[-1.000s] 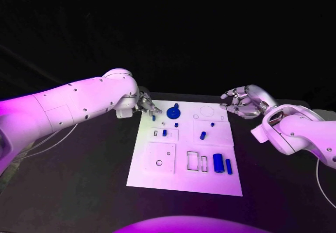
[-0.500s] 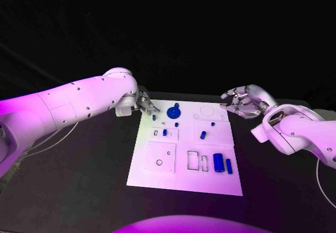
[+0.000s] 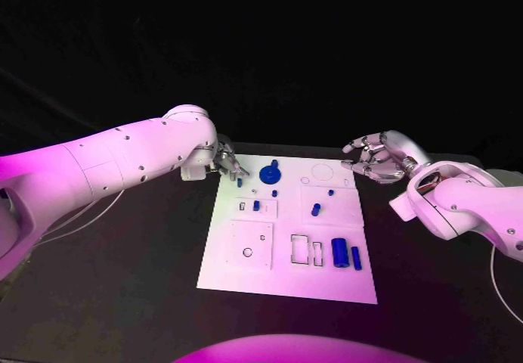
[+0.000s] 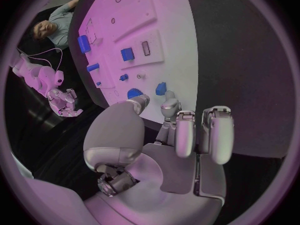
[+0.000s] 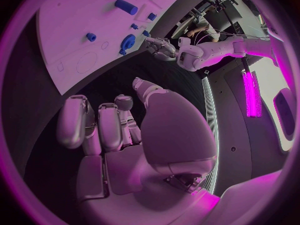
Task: Assemble the parts on the task board
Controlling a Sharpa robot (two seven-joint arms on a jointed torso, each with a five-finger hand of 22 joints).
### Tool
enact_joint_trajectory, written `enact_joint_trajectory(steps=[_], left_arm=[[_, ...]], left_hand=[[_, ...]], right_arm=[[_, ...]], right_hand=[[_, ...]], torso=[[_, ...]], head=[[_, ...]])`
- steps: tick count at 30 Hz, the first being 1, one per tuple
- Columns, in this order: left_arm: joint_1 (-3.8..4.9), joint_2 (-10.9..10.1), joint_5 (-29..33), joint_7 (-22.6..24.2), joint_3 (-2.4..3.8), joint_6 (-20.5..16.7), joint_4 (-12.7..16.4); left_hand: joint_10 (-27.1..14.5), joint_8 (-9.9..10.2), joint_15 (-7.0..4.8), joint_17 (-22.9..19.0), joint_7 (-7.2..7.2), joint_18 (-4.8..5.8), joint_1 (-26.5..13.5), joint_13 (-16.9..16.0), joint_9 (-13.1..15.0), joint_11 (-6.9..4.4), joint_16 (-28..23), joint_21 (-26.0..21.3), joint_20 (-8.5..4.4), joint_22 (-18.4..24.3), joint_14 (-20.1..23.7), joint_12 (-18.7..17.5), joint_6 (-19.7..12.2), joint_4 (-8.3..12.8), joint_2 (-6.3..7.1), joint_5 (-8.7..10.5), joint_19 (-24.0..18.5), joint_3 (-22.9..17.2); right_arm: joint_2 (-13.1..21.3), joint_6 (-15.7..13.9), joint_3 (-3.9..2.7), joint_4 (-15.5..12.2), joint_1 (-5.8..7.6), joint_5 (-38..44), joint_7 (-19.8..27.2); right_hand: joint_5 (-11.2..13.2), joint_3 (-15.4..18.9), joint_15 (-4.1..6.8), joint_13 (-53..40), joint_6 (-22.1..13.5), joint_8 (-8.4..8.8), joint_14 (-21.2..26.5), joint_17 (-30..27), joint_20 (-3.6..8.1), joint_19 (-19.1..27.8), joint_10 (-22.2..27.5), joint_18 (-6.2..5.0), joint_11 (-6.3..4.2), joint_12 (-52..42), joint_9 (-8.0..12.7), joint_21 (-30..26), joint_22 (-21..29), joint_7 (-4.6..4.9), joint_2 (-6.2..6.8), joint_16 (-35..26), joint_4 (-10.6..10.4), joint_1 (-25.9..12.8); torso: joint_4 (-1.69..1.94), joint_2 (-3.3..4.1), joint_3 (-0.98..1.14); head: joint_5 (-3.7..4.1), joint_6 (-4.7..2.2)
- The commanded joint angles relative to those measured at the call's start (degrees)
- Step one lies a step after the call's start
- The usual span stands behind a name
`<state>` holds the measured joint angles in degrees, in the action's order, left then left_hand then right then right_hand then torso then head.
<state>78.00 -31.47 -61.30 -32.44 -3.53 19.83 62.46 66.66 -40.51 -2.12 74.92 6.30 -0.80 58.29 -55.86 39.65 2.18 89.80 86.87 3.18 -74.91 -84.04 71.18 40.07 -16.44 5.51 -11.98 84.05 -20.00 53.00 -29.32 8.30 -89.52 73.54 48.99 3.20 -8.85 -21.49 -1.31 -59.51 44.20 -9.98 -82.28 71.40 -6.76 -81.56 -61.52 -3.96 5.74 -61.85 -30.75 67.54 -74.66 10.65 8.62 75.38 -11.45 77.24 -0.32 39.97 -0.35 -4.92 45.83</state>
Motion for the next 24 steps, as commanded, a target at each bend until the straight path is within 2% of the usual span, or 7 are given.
enact_joint_trajectory(steps=[1,5,11,24], left_arm=[[-0.01,0.27,-0.13,1.05,-0.08,1.73,-0.18],[-0.02,0.42,0.01,1.16,-0.29,1.85,-0.34],[-0.03,0.56,0.12,1.23,-0.44,1.84,-0.75],[-0.13,0.90,0.53,1.82,-0.64,1.62,-1.30]], left_hand=[[0.34,-0.04,0.23,15.08,0.07,-0.43,0.63,-0.07,-0.08,-0.17,0.20,0.06,0.34,-9.61,-5.96,0.14,0.44,0.11,-0.04,-0.16,4.00,0.26],[0.35,-0.04,0.21,15.08,0.05,-0.43,0.95,-0.08,-0.18,-0.18,0.20,0.05,0.33,-9.60,-5.96,0.17,0.53,0.14,-0.18,-0.19,4.00,0.25],[0.34,-0.11,0.17,15.08,-0.01,-0.42,2.07,-0.10,-0.48,-0.24,0.20,0.08,0.31,-9.65,-5.96,0.27,0.86,0.25,-0.77,-0.27,4.01,0.08],[0.27,-0.17,0.06,15.08,-0.13,-0.42,6.07,-0.09,-1.42,-0.37,0.20,0.11,0.26,-9.73,-5.96,0.46,1.09,0.95,-3.18,-0.36,4.01,-1.80]], right_arm=[[-0.10,0.27,0.00,0.00,-0.05,0.23,0.54],[-0.14,0.28,0.00,0.01,-0.05,0.23,0.55],[-0.17,0.29,0.00,-0.02,-0.06,0.24,0.56],[-0.15,0.28,0.00,-0.06,-0.07,0.24,0.59]], right_hand=[[0.10,-0.03,0.35,-0.01,-0.25,-0.21,0.07,0.05,0.12,-0.07,0.05,-0.82,-0.11,-0.10,-0.09,-0.18,-0.06,0.04,0.02,-0.22,-0.27,0.12],[0.10,-0.03,0.35,-0.01,-0.25,-0.21,0.07,0.05,0.12,-0.07,0.05,-0.82,-0.11,-0.10,-0.09,-0.18,-0.06,0.04,0.02,-0.22,-0.27,0.12],[0.10,-0.03,0.35,-0.01,-0.25,-0.21,0.07,0.05,0.12,-0.07,0.05,-0.82,-0.11,-0.10,-0.09,-0.18,-0.06,0.04,0.02,-0.22,-0.27,0.12],[0.00,-0.07,0.38,-0.03,-0.24,-0.27,0.01,0.10,0.14,-0.14,-0.08,-0.80,-0.13,-0.22,-0.11,-0.15,-0.07,0.02,-0.04,-0.18,-0.28,0.19]], torso=[[0.02,-0.01,0.02],[0.08,-0.02,0.03],[-0.07,-0.02,0.05],[0.00,-0.07,0.06]], head=[[0.03,0.06],[0.04,0.06],[0.01,0.19],[0.21,0.38]])
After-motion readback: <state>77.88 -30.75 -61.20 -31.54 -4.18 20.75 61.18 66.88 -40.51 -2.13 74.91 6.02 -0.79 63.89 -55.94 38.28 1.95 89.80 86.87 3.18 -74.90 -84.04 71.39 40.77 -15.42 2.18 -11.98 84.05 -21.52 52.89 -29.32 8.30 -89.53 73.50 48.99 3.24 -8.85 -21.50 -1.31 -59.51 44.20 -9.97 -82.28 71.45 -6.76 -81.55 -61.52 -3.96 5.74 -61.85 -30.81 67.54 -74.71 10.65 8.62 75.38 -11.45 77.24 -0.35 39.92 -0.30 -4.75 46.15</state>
